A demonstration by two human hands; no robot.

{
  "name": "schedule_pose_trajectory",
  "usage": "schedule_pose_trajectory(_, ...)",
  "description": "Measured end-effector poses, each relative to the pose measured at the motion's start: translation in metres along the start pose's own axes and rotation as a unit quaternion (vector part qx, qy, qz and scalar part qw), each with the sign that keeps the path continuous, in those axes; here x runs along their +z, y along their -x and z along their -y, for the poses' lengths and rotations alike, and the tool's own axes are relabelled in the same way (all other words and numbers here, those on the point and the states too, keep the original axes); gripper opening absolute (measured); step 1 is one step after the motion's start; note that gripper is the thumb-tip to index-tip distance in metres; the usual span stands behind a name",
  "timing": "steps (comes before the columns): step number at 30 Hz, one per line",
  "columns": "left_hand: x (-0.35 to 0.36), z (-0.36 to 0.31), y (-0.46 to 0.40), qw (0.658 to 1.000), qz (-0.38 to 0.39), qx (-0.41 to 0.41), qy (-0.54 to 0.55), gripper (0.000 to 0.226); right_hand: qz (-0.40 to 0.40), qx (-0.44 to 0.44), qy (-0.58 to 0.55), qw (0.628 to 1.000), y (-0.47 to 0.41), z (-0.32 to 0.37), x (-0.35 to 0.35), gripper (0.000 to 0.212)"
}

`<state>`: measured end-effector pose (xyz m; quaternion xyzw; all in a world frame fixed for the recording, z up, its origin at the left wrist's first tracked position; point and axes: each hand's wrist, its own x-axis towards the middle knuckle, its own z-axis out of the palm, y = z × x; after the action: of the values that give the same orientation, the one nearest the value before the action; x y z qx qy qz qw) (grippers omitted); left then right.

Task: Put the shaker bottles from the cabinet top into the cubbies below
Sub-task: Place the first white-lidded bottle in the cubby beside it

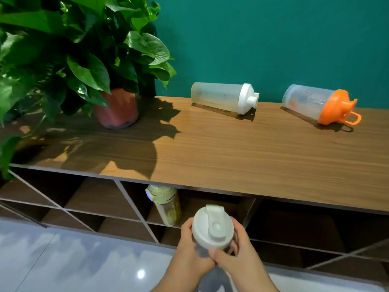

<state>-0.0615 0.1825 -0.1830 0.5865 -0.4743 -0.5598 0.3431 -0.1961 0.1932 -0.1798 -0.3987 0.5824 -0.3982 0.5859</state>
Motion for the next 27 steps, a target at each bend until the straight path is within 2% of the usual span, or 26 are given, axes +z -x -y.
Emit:
schedule_pose_trajectory(1,0.004,-0.002,-0.006,1.000,0.008,0.001,0.012,0.104,-0.002,0.011,-0.005,1.000,-0.009,-0.003,-0.001,0.088)
schedule_pose_trajectory(3,0.007,-0.010,-0.016,0.999,0.030,-0.015,0.033,0.104,-0.013,0.021,0.011,1.000,-0.027,-0.008,-0.002,0.082)
schedule_pose_trajectory(9,0.000,0.033,-0.056,0.998,-0.012,-0.063,0.013,0.077,-0.055,-0.011,0.079,0.995,-0.069,-0.015,0.008,0.078)
schedule_pose_trajectory(14,0.009,0.031,-0.064,0.997,-0.001,-0.078,-0.002,0.056,-0.081,0.003,0.064,0.995,-0.083,-0.018,0.005,0.049)
schedule_pose_trajectory(17,0.010,0.037,-0.070,0.997,-0.005,-0.073,-0.001,0.058,-0.083,0.002,0.057,0.995,-0.088,-0.021,0.005,0.058)
schedule_pose_trajectory(21,0.010,0.036,-0.071,0.998,-0.014,-0.058,0.013,0.090,-0.086,-0.008,0.067,0.994,-0.089,-0.027,0.005,0.063)
schedule_pose_trajectory(25,0.009,0.026,-0.062,0.998,-0.007,-0.065,0.006,0.077,-0.059,0.016,0.117,0.991,-0.079,-0.022,0.005,0.071)
schedule_pose_trajectory(27,0.004,0.021,-0.057,0.997,-0.001,-0.079,-0.016,0.089,-0.045,0.045,0.162,0.985,-0.066,-0.011,0.002,0.079)
